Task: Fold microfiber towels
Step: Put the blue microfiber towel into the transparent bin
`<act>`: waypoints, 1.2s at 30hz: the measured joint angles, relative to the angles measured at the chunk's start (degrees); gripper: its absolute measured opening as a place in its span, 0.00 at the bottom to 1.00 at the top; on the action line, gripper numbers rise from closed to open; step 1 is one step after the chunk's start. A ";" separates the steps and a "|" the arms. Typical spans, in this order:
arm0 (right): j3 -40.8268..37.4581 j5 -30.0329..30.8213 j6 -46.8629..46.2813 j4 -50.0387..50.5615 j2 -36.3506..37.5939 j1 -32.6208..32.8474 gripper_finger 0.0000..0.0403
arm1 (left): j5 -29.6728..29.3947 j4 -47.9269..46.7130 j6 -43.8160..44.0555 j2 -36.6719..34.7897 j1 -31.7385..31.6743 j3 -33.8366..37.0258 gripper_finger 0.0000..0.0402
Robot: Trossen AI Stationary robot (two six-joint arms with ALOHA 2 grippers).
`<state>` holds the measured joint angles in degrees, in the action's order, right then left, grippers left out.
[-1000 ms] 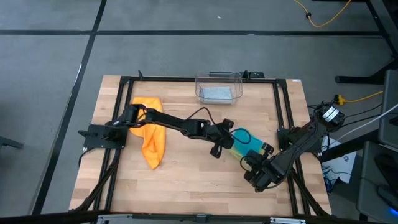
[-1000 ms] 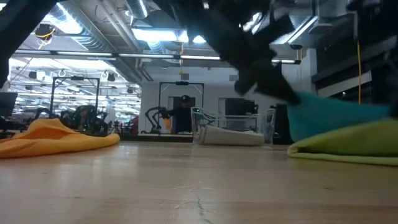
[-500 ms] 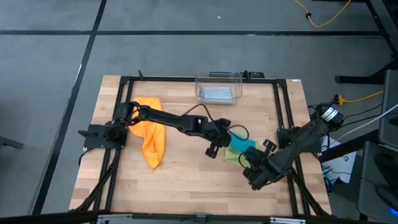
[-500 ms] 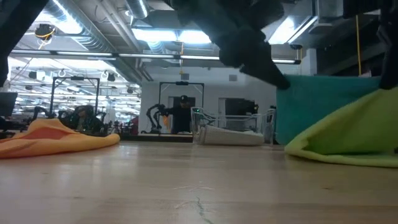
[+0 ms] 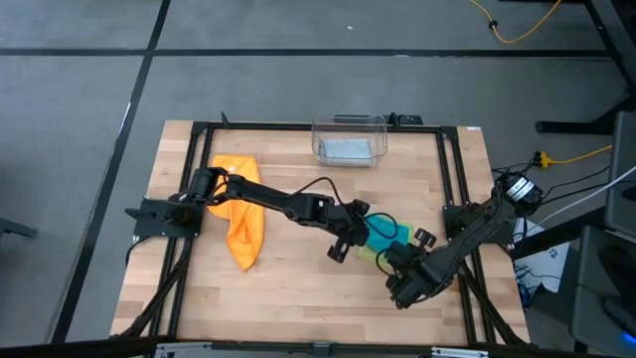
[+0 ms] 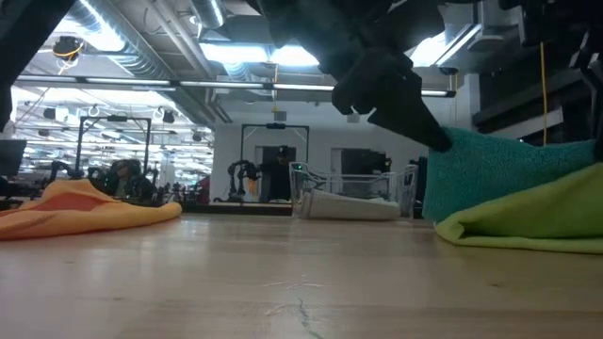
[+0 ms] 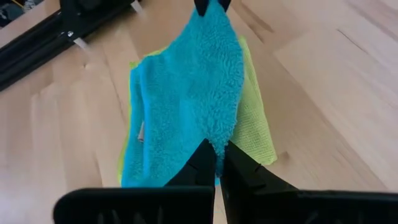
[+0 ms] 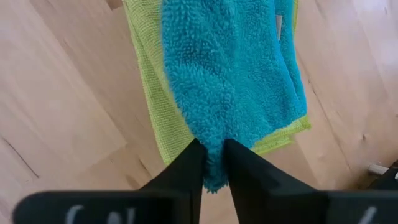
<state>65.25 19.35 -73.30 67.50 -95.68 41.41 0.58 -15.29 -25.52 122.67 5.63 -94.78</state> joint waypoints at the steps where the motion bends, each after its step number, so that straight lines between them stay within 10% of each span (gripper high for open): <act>1: 0.00 0.00 0.01 0.00 0.00 0.00 0.19 | 0.00 -0.04 0.08 0.00 -0.15 0.00 0.00; 24: 1.61 3.72 2.47 6.29 0.00 -2.03 0.01 | -5.17 -1.21 -0.09 -0.95 -0.66 -0.02 0.00; 36: 13.67 25.93 14.77 21.02 2.04 -15.36 0.00 | -14.55 -4.39 -4.97 -14.15 -6.51 -0.13 0.00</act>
<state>78.93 45.29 -58.52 88.52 -93.65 26.05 -13.97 -19.68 -30.49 108.52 -0.88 -94.91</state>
